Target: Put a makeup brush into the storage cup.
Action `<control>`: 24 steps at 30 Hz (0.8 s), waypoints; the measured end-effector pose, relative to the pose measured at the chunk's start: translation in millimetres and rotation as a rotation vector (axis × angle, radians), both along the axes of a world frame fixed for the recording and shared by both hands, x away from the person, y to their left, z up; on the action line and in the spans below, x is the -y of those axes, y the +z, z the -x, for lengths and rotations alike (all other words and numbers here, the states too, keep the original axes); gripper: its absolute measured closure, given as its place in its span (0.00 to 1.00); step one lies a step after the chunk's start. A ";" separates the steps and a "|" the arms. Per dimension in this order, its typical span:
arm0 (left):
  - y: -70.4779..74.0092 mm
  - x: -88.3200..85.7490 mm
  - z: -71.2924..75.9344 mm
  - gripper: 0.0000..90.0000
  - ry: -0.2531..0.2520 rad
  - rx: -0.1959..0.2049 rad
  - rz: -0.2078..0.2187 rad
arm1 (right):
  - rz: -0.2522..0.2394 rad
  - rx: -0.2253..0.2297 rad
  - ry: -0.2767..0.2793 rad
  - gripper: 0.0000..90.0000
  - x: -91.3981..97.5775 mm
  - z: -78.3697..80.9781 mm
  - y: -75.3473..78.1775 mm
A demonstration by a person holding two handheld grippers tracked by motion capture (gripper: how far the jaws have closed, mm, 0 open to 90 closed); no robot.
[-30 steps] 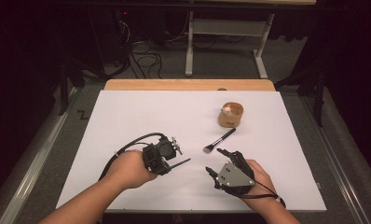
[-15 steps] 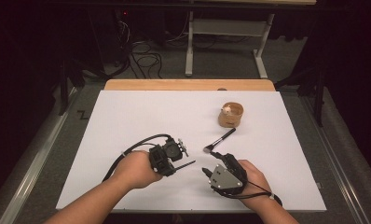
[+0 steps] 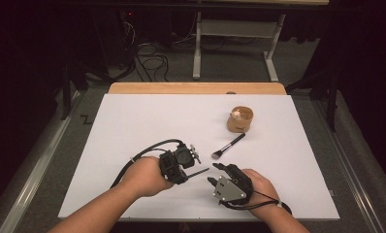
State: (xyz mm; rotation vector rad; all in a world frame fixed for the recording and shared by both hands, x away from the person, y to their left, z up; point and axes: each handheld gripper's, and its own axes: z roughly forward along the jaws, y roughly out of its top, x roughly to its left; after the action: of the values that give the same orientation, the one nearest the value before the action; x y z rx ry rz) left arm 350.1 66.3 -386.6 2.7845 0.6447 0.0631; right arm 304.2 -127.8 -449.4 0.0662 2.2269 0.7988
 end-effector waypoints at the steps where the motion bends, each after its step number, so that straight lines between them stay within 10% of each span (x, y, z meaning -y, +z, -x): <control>1: -0.1 0.3 0.1 0.92 0.001 -0.001 0.000 | 0.018 0.003 0.015 0.60 0.2 -0.2 0.5; 24: -1.3 5.6 -2.1 0.92 0.002 -0.017 -0.022 | 0.058 -0.001 0.052 0.70 -4.3 -1.5 -2.2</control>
State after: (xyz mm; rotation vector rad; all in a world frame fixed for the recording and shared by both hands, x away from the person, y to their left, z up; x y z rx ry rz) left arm 352.2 60.6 -387.9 2.8081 0.6549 0.0478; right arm 305.6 -123.5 -451.6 -0.0198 2.2593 0.7614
